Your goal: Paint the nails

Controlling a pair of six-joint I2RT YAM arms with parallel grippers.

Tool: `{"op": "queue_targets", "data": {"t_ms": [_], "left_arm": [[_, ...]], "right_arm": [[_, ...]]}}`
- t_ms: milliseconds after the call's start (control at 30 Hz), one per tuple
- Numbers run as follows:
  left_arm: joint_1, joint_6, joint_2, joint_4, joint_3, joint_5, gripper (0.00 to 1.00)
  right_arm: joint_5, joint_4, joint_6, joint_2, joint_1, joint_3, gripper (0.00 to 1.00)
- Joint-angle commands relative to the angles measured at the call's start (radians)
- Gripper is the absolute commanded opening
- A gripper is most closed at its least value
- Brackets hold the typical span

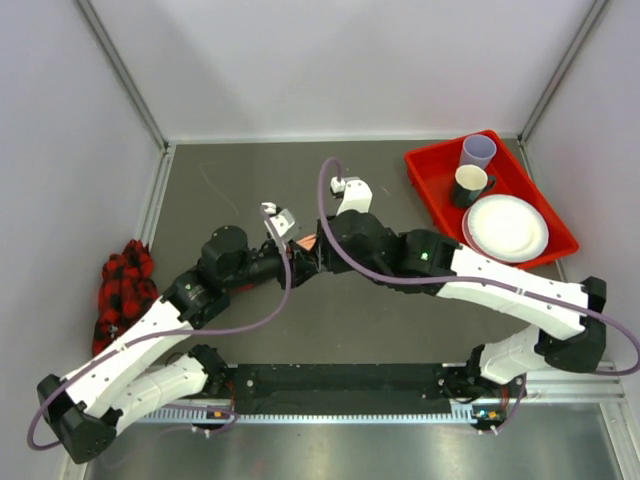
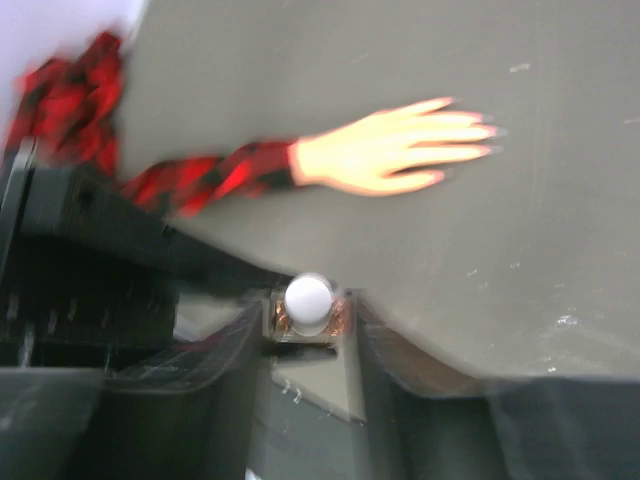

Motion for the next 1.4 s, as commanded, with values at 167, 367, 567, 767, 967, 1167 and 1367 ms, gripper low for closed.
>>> {"op": "queue_targets", "data": {"t_ms": [167,367,567,767,967,1167,1367], "left_arm": [[0.009,-0.062,-0.067,0.024,0.039,0.425,0.0],[0.009,-0.123,-0.049,0.073,0.079,0.593,0.0],[0.008,-0.192,-0.054,0.145,0.08,0.64,0.0],[0.009,-0.209,-0.052,0.158,0.079,0.634,0.0],[0.009,-0.205,-0.052,0.155,0.085,0.621,0.0],[0.009,-0.14,-0.057,0.063,0.125,0.446,0.0],[0.009,-0.048,-0.061,-0.013,0.159,-0.103,0.0]], "right_arm": [[-0.677,0.04,-0.443,-0.192,-0.109,-0.001,0.58],[-1.032,0.031,-0.531,-0.211,-0.186,0.007,0.47],[-1.21,0.022,-0.568,-0.193,-0.226,0.005,0.43],[-1.243,0.037,-0.569,-0.176,-0.227,0.007,0.31],[-1.244,0.034,-0.578,-0.162,-0.227,0.008,0.26],[-1.22,0.033,-0.583,-0.154,-0.227,0.002,0.0],[-0.814,0.122,-0.353,-0.182,-0.179,-0.085,0.0]]}}
